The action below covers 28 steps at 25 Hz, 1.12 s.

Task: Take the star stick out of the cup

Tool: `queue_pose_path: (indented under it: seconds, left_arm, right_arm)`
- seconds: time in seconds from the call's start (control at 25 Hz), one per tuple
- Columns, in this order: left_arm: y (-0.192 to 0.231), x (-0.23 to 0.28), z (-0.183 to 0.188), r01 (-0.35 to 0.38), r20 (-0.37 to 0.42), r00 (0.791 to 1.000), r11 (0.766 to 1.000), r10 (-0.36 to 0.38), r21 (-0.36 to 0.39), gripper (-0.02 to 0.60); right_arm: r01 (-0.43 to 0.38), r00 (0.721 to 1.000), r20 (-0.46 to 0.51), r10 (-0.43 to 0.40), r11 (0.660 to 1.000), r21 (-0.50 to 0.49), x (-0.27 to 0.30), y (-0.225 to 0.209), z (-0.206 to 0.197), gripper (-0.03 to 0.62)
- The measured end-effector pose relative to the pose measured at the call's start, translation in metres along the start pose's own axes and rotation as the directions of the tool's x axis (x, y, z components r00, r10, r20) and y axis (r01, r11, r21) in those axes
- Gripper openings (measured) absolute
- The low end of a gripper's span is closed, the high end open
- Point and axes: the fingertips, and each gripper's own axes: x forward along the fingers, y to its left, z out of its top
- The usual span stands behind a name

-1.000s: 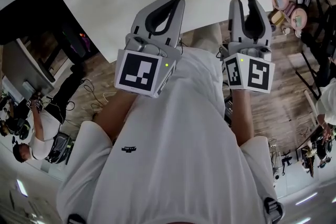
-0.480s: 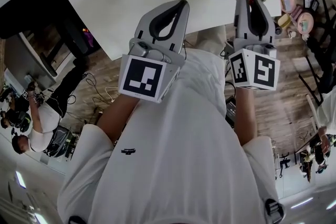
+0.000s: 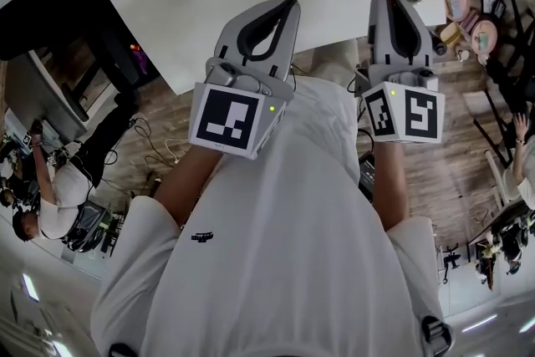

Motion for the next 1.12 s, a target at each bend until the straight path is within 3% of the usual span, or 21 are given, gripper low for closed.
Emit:
queue_pose_path:
  seconds: [0.68, 1.12]
  left_arm:
    - [0.002, -0.033, 0.018, -0.007, 0.073, 0.997, 1.000, 0.006, 0.017, -0.003]
    - [0.016, -0.064, 0.039, -0.048, 0.204, 0.978, 0.998, 0.041, 0.028, -0.003]
  right_arm:
    - [-0.061, 0.997, 0.050, 0.065, 0.995, -0.077, -0.025, 0.041, 0.033, 0.018]
    - [-0.064, 0.989, 0.128, 0.077, 0.993, -0.104, -0.059, 0.052, 0.066, 0.018]
